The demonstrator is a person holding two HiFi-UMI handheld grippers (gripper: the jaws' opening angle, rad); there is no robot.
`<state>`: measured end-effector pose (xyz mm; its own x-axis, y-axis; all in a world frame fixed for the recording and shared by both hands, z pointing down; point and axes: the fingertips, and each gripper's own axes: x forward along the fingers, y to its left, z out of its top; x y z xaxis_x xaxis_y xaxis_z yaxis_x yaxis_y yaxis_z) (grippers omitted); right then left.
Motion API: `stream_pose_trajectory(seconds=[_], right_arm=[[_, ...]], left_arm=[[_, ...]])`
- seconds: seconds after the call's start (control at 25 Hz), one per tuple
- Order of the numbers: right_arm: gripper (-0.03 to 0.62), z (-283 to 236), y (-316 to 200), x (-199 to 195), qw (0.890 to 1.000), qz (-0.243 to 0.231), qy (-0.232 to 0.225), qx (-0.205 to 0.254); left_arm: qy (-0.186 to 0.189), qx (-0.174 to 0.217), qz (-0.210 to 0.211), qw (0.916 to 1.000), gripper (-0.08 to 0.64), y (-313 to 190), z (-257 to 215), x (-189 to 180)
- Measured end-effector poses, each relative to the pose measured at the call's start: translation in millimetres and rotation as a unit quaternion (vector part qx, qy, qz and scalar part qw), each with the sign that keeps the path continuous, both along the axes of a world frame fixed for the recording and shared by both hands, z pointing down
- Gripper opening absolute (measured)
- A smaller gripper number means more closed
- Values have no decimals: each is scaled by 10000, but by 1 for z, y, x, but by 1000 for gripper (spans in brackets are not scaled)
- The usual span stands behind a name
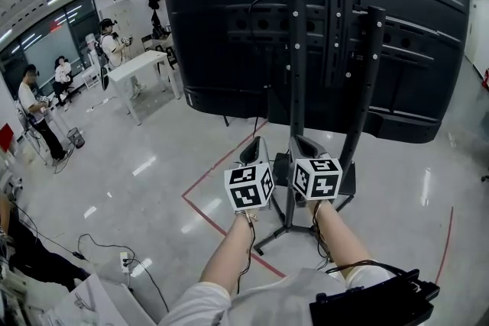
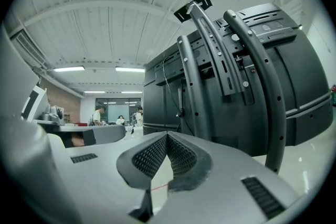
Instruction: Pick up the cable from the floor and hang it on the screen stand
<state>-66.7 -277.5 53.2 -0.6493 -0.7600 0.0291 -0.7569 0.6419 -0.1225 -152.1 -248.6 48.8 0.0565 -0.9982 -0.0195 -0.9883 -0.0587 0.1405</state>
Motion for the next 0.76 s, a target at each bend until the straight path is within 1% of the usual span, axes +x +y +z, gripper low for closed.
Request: stream_pose_trajectory(seconds=[0.52, 0.76], right_arm=[[17, -6, -7, 6, 10000, 25, 30, 83], [17, -1, -10, 8, 10000, -26, 45, 39]], left_arm=[[58, 8, 91, 9999, 2, -10, -2, 11], [42, -10, 109, 9999, 3, -14, 1, 17]])
